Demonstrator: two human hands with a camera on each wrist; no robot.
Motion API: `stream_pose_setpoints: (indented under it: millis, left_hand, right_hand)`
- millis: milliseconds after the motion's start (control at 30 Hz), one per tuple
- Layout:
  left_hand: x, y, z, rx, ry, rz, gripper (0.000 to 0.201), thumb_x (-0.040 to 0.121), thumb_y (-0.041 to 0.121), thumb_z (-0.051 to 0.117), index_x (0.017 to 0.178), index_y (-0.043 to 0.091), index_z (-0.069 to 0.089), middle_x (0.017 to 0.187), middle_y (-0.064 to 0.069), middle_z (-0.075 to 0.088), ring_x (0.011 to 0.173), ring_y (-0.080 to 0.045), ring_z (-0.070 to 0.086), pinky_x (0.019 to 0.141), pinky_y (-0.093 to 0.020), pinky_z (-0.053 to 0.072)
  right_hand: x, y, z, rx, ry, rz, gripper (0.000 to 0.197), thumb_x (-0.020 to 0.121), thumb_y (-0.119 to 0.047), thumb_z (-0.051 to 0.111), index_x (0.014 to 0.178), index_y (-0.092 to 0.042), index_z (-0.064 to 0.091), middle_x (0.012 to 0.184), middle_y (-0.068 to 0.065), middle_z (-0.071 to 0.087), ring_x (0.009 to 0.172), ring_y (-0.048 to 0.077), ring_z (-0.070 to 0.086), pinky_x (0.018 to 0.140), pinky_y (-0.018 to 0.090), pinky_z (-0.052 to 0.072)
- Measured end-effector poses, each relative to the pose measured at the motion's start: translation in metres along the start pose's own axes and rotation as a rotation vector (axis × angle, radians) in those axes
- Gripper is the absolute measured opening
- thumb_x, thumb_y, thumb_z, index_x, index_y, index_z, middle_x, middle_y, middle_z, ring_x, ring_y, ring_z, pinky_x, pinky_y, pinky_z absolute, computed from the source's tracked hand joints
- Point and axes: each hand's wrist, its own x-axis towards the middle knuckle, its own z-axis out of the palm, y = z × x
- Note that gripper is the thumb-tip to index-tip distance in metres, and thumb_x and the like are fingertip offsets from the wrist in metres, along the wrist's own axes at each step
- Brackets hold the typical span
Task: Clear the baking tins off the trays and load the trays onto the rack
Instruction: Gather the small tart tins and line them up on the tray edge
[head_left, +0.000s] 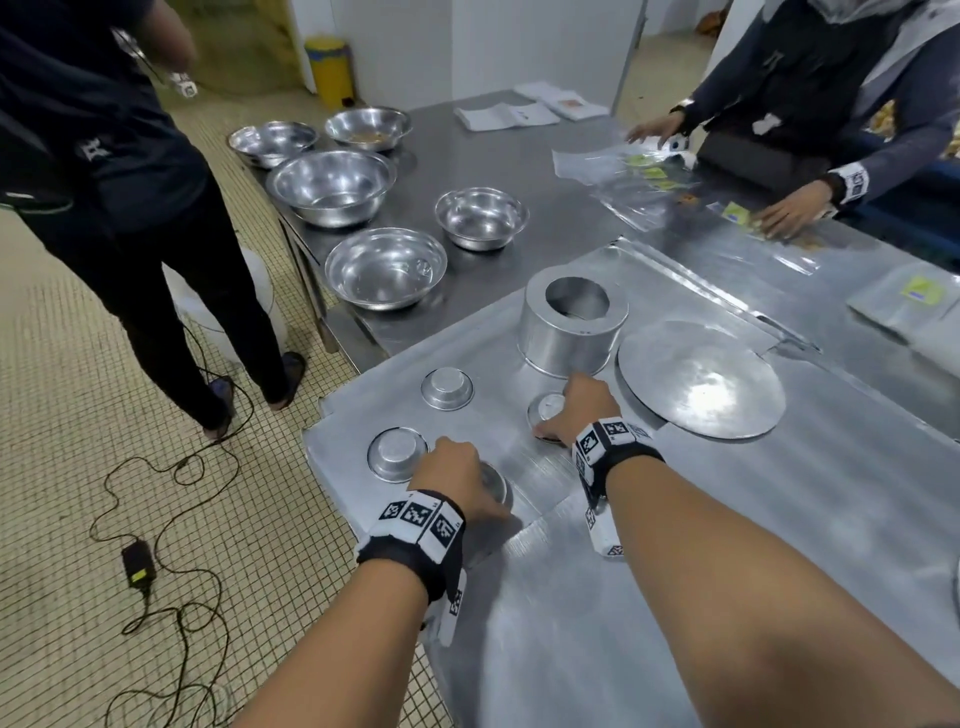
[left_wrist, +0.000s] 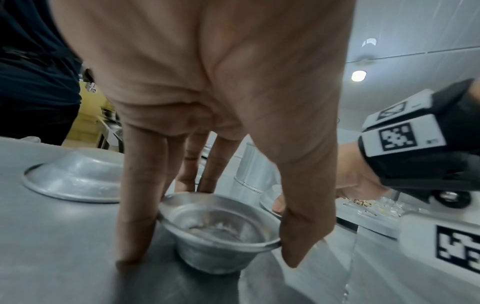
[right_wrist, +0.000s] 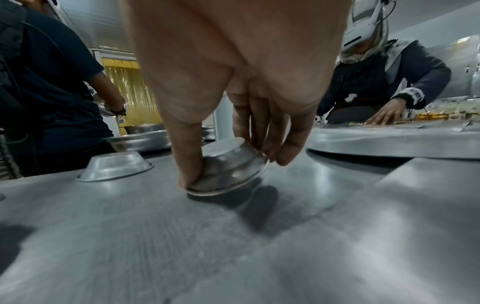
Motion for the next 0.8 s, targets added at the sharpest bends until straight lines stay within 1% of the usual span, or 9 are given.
stream_pose_setpoints:
  millis: [67, 167, 300, 467, 533, 633, 700, 733, 800]
  left_hand:
    - [0.0, 0.001, -0.002, -0.005, 0.001, 0.005, 0.056, 0.066, 0.053, 0.082, 0.095, 0.01, 0.063, 0.09, -0.003, 0.055, 0.077, -0.019, 0.054, 0.062, -0.027, 0.046]
    - [-0.001, 0.004, -0.007, -0.004, -0.003, 0.003, 0.053, 0.072, 0.051, 0.08, 0.098, 0.007, 0.065, 0.089, -0.004, 0.058, 0.08, -0.02, 0.055, 0.061, -0.026, 0.043]
    - [-0.002, 0.014, -0.008, -0.026, 0.01, -0.06, 0.045, 0.066, 0.045, 0.083, 0.082, 0.012, 0.057, 0.083, -0.004, 0.059, 0.075, -0.022, 0.061, 0.048, -0.023, 0.039]
    - [-0.011, 0.049, 0.003, -0.078, 0.059, -0.062, 0.043, 0.062, 0.04, 0.086, 0.078, 0.012, 0.058, 0.089, -0.009, 0.061, 0.077, -0.028, 0.061, 0.062, -0.029, 0.048]
    - [-0.015, 0.07, 0.013, -0.07, 0.085, -0.017, 0.051, 0.058, 0.045, 0.086, 0.089, 0.01, 0.064, 0.1, -0.011, 0.062, 0.088, -0.031, 0.064, 0.072, -0.034, 0.056]
    - [-0.028, 0.107, 0.033, -0.002, 0.111, 0.081, 0.065, 0.059, 0.05, 0.083, 0.107, 0.011, 0.064, 0.113, -0.012, 0.049, 0.108, -0.036, 0.057, 0.085, -0.037, 0.053]
    - [-0.041, 0.135, 0.047, -0.005, 0.092, 0.148, 0.056, 0.061, 0.05, 0.082, 0.102, 0.017, 0.063, 0.105, -0.008, 0.042, 0.109, -0.035, 0.053, 0.085, -0.037, 0.051]
    - [-0.05, 0.149, 0.053, -0.004, 0.077, 0.192, 0.043, 0.063, 0.051, 0.079, 0.093, 0.025, 0.064, 0.102, -0.005, 0.041, 0.107, -0.033, 0.052, 0.082, -0.036, 0.05]
    - [-0.065, 0.178, 0.068, 0.028, 0.028, 0.303, 0.022, 0.066, 0.054, 0.07, 0.079, 0.037, 0.066, 0.094, 0.0, 0.049, 0.105, -0.03, 0.049, 0.077, -0.032, 0.042]
  right_hand:
    - [-0.01, 0.003, -0.008, -0.005, 0.006, -0.008, 0.075, 0.052, -0.047, 0.081, 0.114, -0.016, 0.053, 0.099, 0.007, 0.062, 0.094, 0.029, 0.065, 0.076, 0.037, 0.058]
    - [-0.029, 0.014, -0.024, -0.006, 0.042, -0.032, 0.063, 0.061, -0.048, 0.079, 0.107, -0.013, 0.055, 0.093, 0.005, 0.059, 0.095, 0.028, 0.063, 0.079, 0.039, 0.057]
    - [-0.061, 0.04, -0.046, 0.102, 0.106, -0.053, 0.054, 0.064, -0.039, 0.083, 0.099, -0.01, 0.056, 0.092, 0.008, 0.063, 0.092, 0.027, 0.062, 0.075, 0.035, 0.056]
    - [-0.107, 0.084, -0.067, 0.181, 0.165, -0.071, 0.055, 0.067, -0.032, 0.08, 0.111, -0.011, 0.053, 0.099, 0.012, 0.064, 0.09, 0.03, 0.063, 0.076, 0.035, 0.054]
    - [-0.128, 0.104, -0.077, 0.191, 0.175, -0.048, 0.054, 0.068, -0.033, 0.078, 0.113, -0.015, 0.054, 0.1, 0.011, 0.062, 0.09, 0.028, 0.061, 0.074, 0.031, 0.051]
    - [-0.161, 0.137, -0.088, 0.178, 0.154, 0.008, 0.046, 0.069, -0.037, 0.076, 0.102, -0.014, 0.053, 0.095, 0.008, 0.058, 0.085, 0.025, 0.055, 0.065, 0.026, 0.039]
    - [-0.184, 0.16, -0.094, 0.143, 0.162, 0.04, 0.044, 0.07, -0.039, 0.075, 0.095, -0.013, 0.049, 0.09, 0.006, 0.055, 0.082, 0.024, 0.056, 0.059, 0.026, 0.036]
    - [-0.195, 0.172, -0.097, 0.118, 0.164, 0.062, 0.043, 0.07, -0.04, 0.074, 0.092, -0.012, 0.049, 0.087, 0.004, 0.054, 0.081, 0.024, 0.057, 0.058, 0.026, 0.036]
    - [-0.218, 0.196, -0.101, 0.074, 0.172, 0.11, 0.041, 0.072, -0.043, 0.072, 0.086, -0.012, 0.049, 0.082, 0.002, 0.051, 0.079, 0.023, 0.057, 0.059, 0.026, 0.036]
